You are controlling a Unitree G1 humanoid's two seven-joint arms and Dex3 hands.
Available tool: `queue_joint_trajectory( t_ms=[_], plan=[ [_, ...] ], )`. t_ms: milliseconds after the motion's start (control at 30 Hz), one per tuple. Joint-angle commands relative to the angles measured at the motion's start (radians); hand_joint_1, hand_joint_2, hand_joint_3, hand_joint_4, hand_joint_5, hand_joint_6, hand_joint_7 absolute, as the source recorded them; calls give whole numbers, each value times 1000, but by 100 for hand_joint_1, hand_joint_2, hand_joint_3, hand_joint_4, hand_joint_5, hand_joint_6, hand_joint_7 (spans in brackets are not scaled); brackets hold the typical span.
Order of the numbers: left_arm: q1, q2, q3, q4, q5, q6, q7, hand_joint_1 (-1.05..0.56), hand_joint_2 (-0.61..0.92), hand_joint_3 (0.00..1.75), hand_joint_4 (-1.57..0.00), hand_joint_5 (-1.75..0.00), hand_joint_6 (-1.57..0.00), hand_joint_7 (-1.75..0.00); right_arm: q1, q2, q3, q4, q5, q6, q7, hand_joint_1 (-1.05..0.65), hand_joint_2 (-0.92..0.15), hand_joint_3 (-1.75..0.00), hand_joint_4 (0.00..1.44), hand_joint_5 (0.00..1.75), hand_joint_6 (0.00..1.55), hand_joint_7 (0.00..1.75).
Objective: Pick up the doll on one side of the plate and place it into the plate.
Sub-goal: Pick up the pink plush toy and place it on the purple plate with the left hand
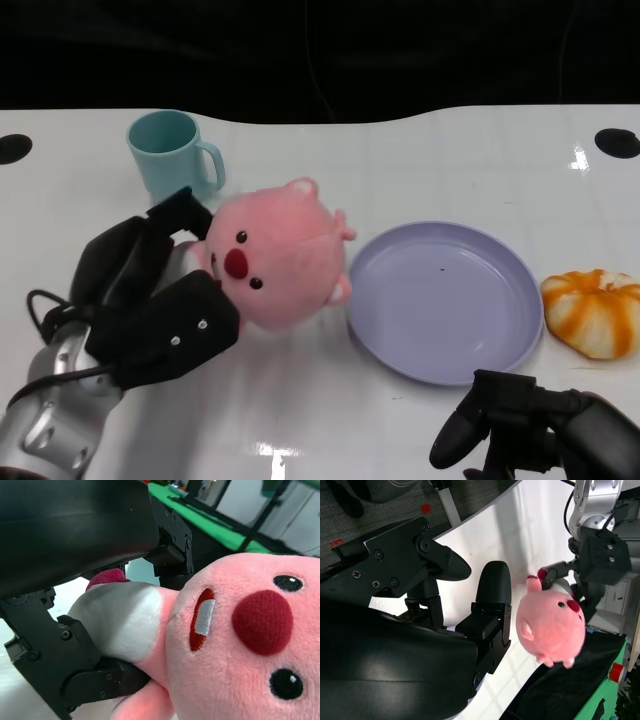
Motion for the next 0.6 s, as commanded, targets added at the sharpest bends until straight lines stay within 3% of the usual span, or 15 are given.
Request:
queue_joint_trajectory(
  t_ms=[33,233,600],
  plan=[
    [-35,-11,-3,-53,7,36,-39,-12,32,150,-98,-175,-77,-175,-6,-7,4,6,-6,-3,-5,-10,-63,-95,63,161,57,127],
    [-131,-99,-41,-52,18,122,-89,-14,38,133,-98,-175,-77,-175,-9,-1,19,8,-9,1,-10,-9,-63,-96,62,161,57,127],
    [-292,-242,-126,84,66,237,-102,-19,37,134,-100,-175,-80,-173,-5,6,51,2,-26,-5,-26,-9,-63,-96,63,160,58,126]
  ],
)
